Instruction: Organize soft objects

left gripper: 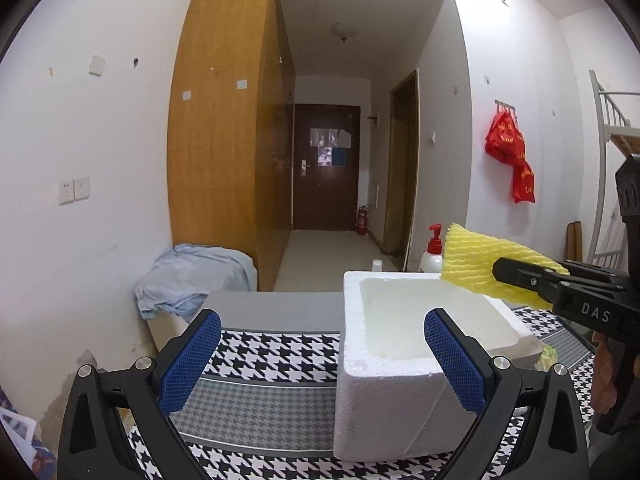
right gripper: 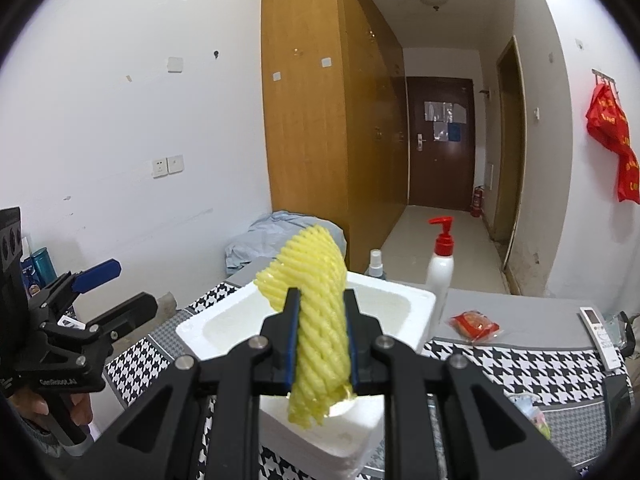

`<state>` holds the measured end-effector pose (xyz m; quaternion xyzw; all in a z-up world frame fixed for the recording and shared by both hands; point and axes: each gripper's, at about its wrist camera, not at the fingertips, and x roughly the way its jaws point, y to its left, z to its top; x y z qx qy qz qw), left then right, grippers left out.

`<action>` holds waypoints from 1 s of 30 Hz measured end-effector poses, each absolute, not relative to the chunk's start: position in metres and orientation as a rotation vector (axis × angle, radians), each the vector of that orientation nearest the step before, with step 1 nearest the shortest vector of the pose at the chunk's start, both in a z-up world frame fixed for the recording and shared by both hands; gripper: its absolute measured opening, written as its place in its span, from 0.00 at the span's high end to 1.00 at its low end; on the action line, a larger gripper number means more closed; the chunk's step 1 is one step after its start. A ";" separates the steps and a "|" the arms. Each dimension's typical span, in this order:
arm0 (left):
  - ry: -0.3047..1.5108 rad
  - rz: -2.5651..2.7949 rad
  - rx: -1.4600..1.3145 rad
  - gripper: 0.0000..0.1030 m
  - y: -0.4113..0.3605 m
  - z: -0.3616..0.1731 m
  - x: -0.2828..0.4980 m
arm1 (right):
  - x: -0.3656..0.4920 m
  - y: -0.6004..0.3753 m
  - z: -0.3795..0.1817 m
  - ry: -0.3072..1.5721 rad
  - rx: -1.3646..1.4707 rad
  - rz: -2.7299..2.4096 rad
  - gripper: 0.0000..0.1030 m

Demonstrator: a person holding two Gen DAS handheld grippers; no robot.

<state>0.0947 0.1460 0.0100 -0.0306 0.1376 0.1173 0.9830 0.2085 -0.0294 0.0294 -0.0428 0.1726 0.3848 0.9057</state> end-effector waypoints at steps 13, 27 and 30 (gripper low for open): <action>0.278 0.264 -0.088 0.01 0.156 0.003 0.084 | 0.218 -0.013 0.023 0.388 -0.117 0.807 0.78; 0.280 0.261 -0.103 0.01 0.160 0.001 0.081 | 0.221 -0.003 0.017 0.411 -0.130 0.809 0.19; 0.281 0.261 -0.103 0.01 0.160 0.001 0.081 | 0.220 -0.008 0.018 0.407 -0.112 0.814 0.08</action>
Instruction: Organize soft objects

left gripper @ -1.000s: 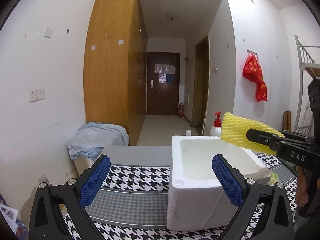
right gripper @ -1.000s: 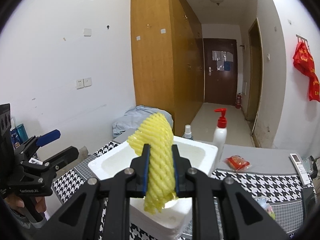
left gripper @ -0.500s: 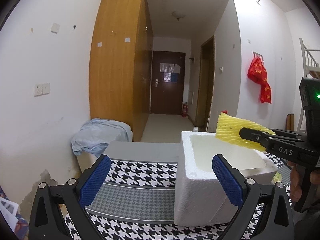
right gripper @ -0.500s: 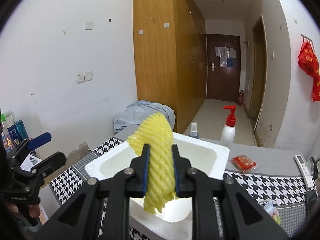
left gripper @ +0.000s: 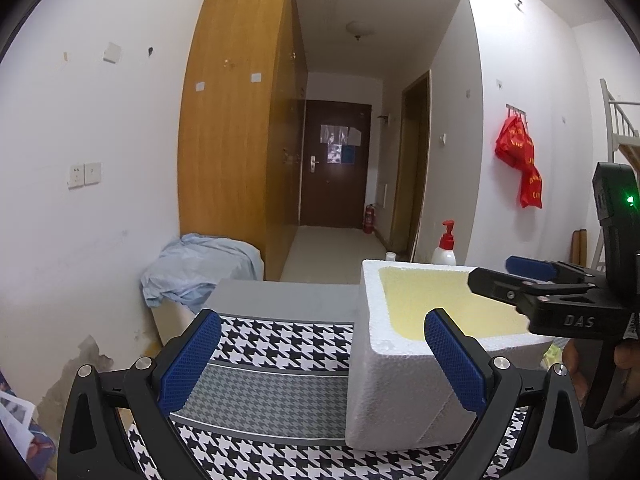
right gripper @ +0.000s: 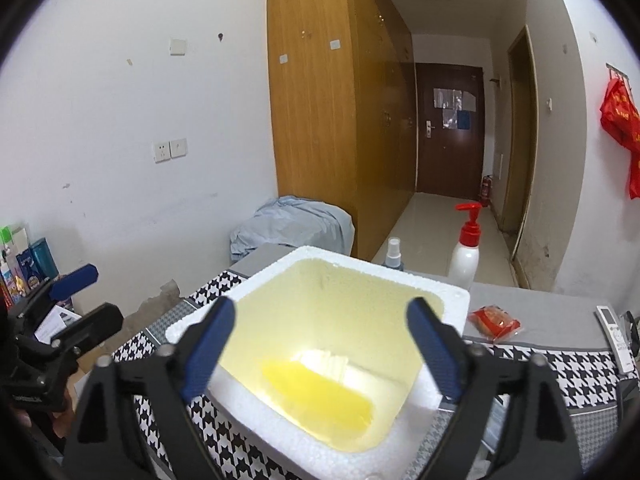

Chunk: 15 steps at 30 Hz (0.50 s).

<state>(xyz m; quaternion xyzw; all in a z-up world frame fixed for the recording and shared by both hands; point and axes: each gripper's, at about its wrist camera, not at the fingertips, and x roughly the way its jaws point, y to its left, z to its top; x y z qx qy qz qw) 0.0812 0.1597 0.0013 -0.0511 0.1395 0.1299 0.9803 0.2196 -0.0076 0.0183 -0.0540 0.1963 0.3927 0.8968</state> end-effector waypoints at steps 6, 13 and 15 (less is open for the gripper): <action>0.286 0.264 -0.091 0.01 0.157 0.001 0.084 | 0.218 -0.015 0.022 0.390 -0.113 0.790 0.01; 0.285 0.259 -0.083 0.01 0.151 0.004 0.082 | 0.214 -0.022 0.023 0.381 -0.104 0.783 0.00; 0.284 0.258 -0.084 0.01 0.150 0.005 0.082 | 0.212 -0.026 0.024 0.382 -0.100 0.786 0.00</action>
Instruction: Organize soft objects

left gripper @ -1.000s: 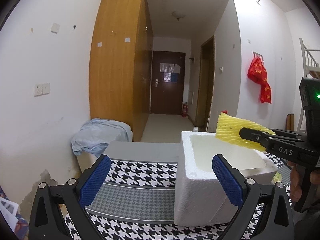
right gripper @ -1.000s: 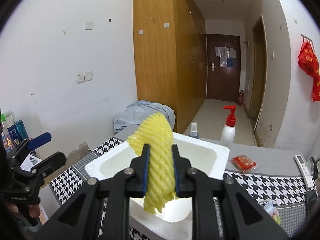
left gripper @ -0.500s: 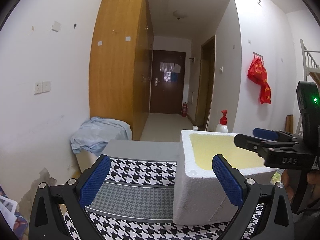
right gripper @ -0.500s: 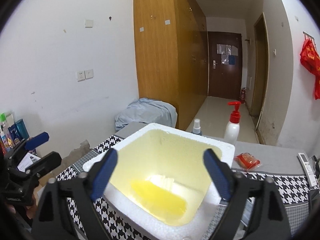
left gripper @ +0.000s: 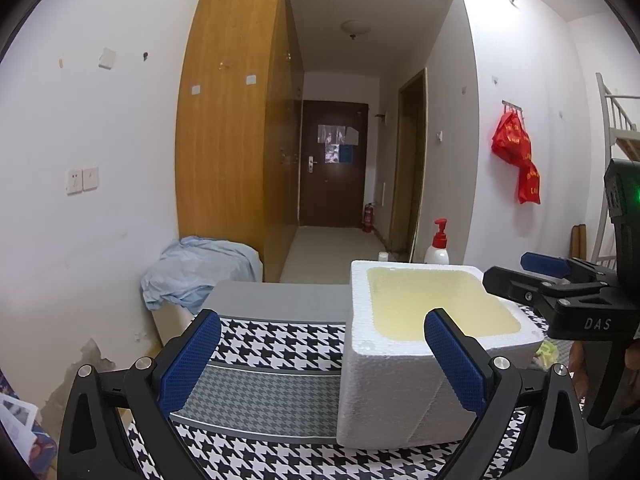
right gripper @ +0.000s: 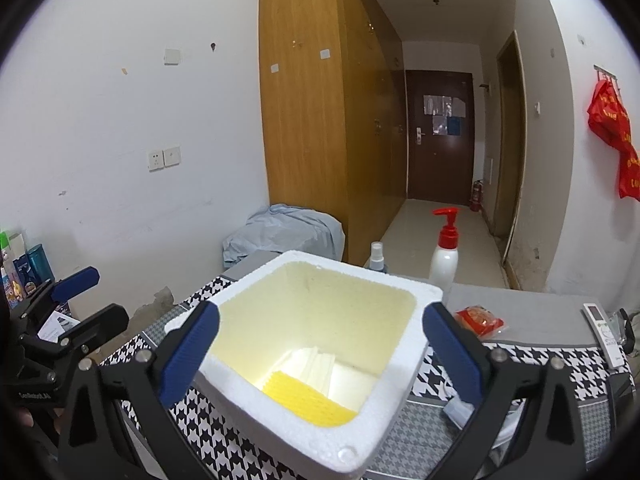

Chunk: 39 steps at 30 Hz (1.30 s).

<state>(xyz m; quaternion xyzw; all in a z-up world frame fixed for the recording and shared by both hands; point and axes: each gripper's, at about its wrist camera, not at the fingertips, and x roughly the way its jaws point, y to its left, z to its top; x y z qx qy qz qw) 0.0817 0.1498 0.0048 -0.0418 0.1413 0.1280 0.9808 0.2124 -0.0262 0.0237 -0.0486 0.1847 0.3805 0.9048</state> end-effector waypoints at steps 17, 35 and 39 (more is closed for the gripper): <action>0.264 0.238 -0.054 0.01 0.119 0.020 0.070 | 0.187 -0.061 0.033 0.332 -0.085 0.786 0.00; 0.228 0.176 -0.041 0.01 0.085 0.027 0.060 | 0.163 -0.099 0.028 0.281 -0.046 0.754 0.00; 0.222 0.181 -0.040 0.01 0.078 0.025 0.057 | 0.162 -0.107 0.026 0.278 -0.031 0.731 0.00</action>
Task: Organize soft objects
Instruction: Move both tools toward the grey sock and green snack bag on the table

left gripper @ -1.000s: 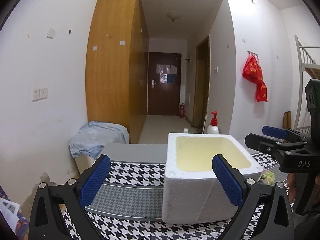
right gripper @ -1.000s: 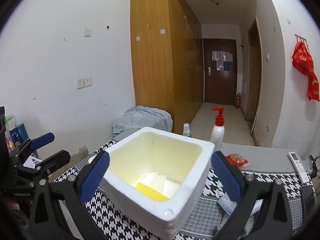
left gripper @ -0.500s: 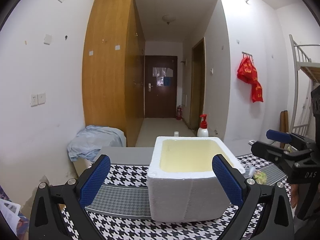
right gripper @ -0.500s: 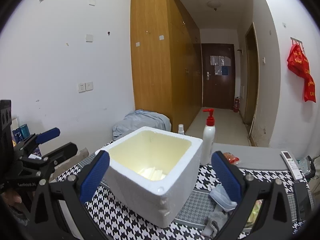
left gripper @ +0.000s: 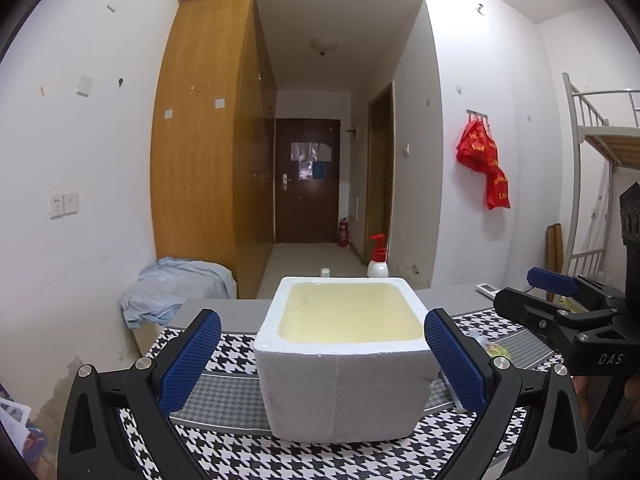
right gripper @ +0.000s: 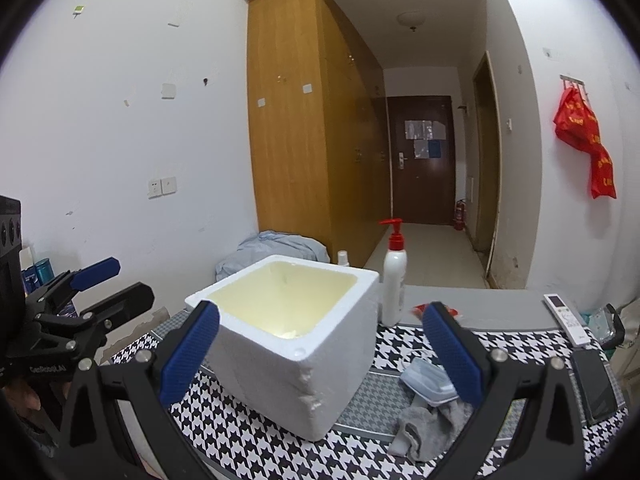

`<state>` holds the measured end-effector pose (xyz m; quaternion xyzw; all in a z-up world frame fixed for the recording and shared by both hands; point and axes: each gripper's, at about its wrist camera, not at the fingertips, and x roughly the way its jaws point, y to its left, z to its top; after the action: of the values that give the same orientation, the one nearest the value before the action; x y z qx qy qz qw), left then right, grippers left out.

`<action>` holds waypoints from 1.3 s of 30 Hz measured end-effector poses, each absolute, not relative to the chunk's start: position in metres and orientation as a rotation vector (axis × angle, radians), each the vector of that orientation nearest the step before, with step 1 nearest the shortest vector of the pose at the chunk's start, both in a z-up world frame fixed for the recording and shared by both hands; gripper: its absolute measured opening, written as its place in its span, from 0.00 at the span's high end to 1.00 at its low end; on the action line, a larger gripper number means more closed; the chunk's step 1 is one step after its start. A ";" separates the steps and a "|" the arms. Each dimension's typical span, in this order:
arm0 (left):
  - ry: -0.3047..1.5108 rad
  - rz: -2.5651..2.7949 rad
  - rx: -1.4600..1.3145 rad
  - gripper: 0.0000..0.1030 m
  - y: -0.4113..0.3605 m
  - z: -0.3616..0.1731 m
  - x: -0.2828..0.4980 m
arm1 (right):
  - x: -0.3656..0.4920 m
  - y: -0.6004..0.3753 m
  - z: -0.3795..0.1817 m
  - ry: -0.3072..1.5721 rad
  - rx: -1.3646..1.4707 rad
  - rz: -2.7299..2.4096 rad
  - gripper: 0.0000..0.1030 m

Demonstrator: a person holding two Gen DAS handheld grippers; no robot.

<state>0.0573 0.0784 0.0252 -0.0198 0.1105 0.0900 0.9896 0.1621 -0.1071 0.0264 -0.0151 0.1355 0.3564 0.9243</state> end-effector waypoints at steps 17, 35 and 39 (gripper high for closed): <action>0.181 0.128 -0.049 0.01 0.056 0.013 0.053 | 0.143 -0.143 0.011 0.218 -0.036 0.705 0.00; 0.144 0.107 -0.033 0.01 0.032 -0.008 0.047 | 0.135 -0.171 -0.013 0.191 -0.016 0.628 0.00; 0.153 0.116 -0.050 0.01 0.031 -0.013 0.052 | 0.141 -0.177 -0.019 0.217 -0.012 0.618 0.00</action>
<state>0.0516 0.0307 -0.0130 -0.0248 0.0765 0.0580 0.9951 0.1412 -0.1766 -0.0194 -0.0061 0.1067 0.3037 0.9468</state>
